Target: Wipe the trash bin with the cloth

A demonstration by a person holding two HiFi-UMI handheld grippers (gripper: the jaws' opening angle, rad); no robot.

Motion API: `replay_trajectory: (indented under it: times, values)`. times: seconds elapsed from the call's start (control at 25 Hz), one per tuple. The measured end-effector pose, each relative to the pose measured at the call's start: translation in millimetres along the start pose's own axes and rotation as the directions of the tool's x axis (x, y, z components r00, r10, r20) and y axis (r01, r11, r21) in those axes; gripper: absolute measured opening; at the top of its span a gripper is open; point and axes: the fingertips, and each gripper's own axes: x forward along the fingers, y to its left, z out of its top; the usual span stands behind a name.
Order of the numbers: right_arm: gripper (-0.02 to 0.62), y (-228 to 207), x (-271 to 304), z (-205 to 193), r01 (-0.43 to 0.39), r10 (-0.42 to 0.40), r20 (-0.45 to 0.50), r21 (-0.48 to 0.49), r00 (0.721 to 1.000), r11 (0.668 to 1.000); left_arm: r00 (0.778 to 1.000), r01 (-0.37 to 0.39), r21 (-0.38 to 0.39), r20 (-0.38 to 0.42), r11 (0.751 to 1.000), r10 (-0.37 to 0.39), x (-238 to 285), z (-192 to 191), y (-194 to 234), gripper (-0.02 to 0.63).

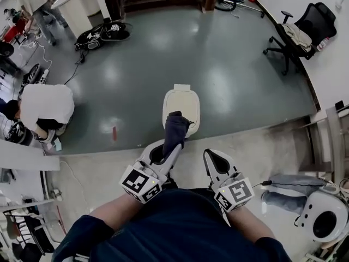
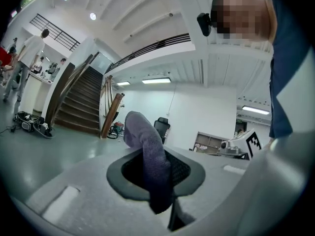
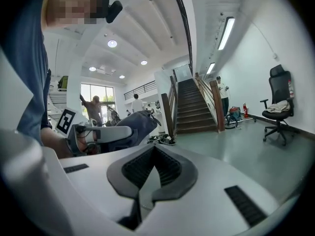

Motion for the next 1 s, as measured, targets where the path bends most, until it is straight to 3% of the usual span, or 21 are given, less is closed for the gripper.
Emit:
replay_trajectory:
  times: [0.36,0.68,1.0]
  values:
    - [0.005,-37.0,45.7,8.0,-0.021,0.022,-0.012,0.022,1.0,1.0,0.998,-0.031,-0.03,-0.052,0.999,0.029,46.2,-7.2,40.9,0.054]
    - [0.005,-95.7,64.4,-12.7,-0.053,0.057,-0.058,0.078,0.997,0.996,0.979,-0.177,-0.041,-0.113,0.983,0.172,98.6,-44.9,94.4,0.054]
    - [0.005,-140.2,107.2,-27.2,-0.096,0.1,-0.066,0.064,0.993,0.993,0.948,-0.285,-0.028,-0.159,0.958,0.277,148.1,-83.4,157.7,0.054]
